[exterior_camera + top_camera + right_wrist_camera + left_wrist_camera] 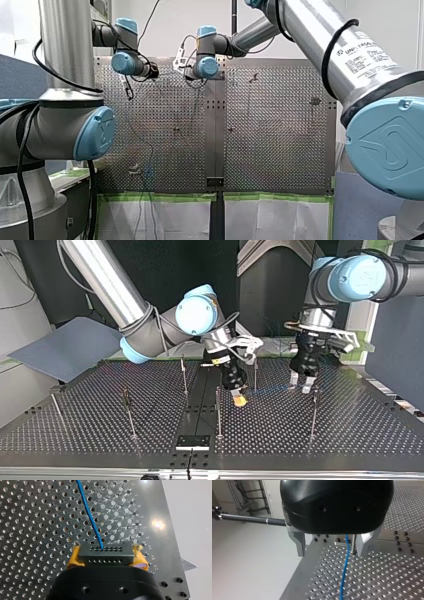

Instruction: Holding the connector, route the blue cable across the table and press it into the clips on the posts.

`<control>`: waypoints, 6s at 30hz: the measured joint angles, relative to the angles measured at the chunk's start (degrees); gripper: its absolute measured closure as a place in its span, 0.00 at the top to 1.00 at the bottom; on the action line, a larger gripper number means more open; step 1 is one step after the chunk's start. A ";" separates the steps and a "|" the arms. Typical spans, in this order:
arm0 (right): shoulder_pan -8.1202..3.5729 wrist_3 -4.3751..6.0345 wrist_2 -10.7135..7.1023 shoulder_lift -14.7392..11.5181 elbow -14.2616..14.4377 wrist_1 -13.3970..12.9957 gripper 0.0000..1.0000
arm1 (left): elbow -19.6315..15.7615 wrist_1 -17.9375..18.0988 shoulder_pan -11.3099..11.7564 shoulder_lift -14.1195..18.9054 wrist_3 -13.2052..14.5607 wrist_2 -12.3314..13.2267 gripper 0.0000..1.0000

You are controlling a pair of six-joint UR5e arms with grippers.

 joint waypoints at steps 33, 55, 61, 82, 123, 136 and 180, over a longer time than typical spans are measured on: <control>-0.39 0.46 -0.64 0.03 -0.09 -0.05 0.00 | 6.13 2.54 -3.80 -10.93 1.64 -8.90 0.80; -0.04 0.51 -0.65 1.25 0.31 2.49 0.00 | 1.74 1.34 -5.46 -10.98 0.84 -16.80 0.00; 0.00 0.31 -0.52 2.47 2.04 2.95 0.00 | -1.34 2.96 -6.29 -11.76 0.97 -18.27 0.00; -0.50 -1.26 -0.44 2.90 11.96 2.55 0.00 | -8.11 7.41 -9.31 -15.17 0.85 -19.76 0.00; -2.77 -0.18 -3.39 5.84 17.00 -4.38 0.00 | -5.35 16.30 -9.30 -28.80 -0.23 -17.04 0.00; -4.16 0.34 -3.53 7.30 16.99 -4.54 0.00 | -1.88 16.99 -8.21 -32.17 -0.73 -14.72 0.00; -9.35 0.65 -5.33 8.09 16.11 -5.46 0.00 | 2.00 8.19 -8.63 -31.56 2.79 -18.49 1.00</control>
